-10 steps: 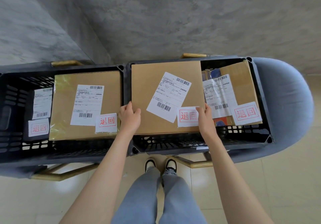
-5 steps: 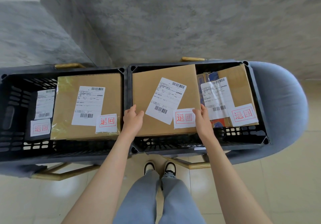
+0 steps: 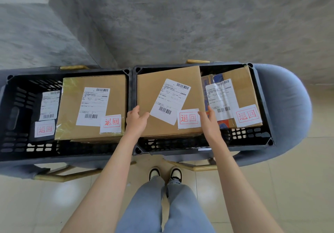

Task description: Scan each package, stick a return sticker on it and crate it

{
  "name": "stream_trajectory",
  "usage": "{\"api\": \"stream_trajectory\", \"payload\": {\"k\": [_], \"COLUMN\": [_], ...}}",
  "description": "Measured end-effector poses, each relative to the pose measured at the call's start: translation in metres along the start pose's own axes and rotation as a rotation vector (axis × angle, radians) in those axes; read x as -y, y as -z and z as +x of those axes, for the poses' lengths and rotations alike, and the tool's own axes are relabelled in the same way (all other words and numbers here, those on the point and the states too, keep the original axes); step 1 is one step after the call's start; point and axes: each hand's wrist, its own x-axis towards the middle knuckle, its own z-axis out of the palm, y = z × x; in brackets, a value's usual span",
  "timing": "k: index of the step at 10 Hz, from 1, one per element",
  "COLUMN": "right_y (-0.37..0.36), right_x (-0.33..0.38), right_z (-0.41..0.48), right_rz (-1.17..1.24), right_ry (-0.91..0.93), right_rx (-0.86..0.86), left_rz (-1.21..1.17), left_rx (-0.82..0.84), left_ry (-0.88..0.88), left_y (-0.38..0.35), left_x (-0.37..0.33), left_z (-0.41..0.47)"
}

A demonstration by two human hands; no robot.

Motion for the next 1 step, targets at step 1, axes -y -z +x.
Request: {"api": "stream_trajectory", "payload": {"k": [1], "right_y": [0.0037], "right_x": [0.0038], "right_z": [-0.0085], "right_rz": [0.002], "right_ry": [0.055], "right_rx": [-0.002], "left_rz": [0.000], "left_rx": [-0.002], "left_ry": [-0.053], "left_y": [0.0010], "left_x": [-0.0060], "left_z": [-0.0120]}}
